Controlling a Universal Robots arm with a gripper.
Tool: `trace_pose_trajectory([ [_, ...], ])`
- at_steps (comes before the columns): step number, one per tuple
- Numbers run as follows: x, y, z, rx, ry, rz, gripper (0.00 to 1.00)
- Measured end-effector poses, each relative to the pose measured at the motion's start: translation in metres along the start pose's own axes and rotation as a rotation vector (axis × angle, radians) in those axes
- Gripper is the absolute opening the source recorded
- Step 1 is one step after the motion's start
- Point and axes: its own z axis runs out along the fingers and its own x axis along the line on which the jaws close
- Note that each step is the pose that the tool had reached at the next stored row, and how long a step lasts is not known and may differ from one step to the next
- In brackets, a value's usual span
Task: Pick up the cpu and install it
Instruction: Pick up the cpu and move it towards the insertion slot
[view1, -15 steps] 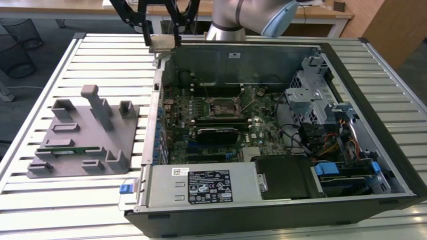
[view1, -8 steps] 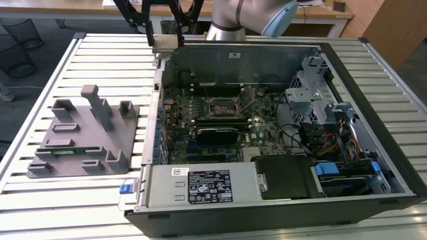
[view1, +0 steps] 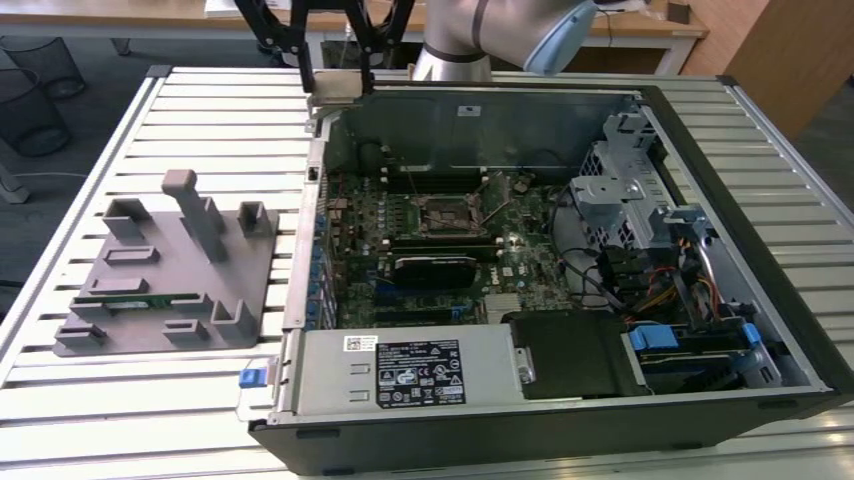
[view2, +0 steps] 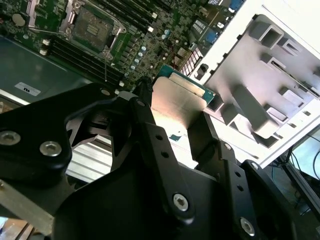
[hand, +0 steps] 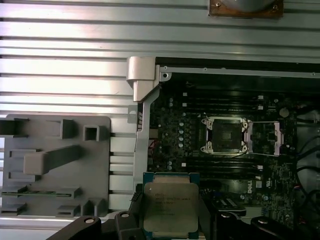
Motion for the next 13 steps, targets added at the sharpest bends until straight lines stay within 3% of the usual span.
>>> trace_pose_trajectory([
  [13, -0.0062, -0.0001, 0.0004, 0.0, 0.0, 0.0, 0.53],
])
